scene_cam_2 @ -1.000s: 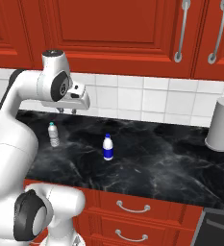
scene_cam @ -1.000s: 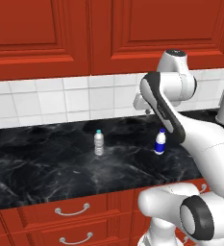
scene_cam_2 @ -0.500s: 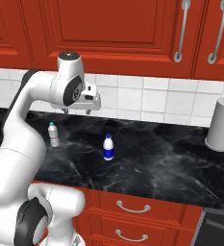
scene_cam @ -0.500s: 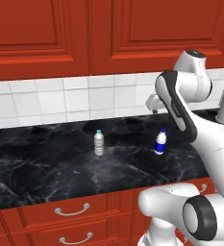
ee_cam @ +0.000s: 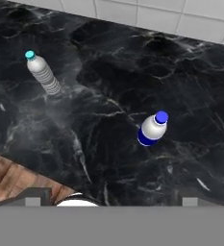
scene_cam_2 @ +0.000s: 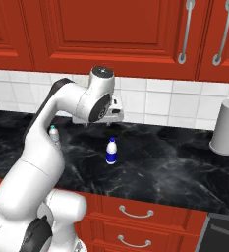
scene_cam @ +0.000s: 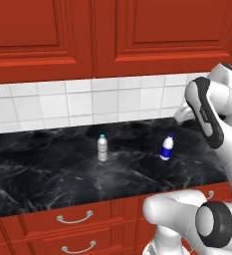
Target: Take the bottled waters from the counter and place them in the freezer to freeze. Close the freezer door after placing the bottles.
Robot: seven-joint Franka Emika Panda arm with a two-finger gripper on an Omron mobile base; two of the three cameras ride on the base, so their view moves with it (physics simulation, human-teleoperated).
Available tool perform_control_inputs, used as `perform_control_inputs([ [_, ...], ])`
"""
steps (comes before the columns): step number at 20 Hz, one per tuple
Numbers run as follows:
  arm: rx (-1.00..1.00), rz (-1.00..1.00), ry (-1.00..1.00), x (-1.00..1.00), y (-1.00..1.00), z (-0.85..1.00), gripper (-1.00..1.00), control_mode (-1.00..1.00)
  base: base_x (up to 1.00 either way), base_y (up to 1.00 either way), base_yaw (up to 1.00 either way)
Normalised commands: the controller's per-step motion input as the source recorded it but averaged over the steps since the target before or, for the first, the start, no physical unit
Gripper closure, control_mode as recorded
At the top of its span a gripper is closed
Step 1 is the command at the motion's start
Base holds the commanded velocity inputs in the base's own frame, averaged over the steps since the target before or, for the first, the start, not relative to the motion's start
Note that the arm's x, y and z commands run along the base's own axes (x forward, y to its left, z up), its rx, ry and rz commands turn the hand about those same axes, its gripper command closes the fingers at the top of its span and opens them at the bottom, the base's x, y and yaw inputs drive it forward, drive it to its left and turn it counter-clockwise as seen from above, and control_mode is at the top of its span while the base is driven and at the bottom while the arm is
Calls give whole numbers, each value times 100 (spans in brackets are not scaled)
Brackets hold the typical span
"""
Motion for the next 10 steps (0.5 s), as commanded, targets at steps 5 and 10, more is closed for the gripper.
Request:
perform_control_inputs([
  [5, 19, 18, -7, 15, -55, -36, -100, -100, 0, 0, 0],
  [10, 18, 24, -6, 23, -38, -60, -100, -100, 0, 0, 0],
])
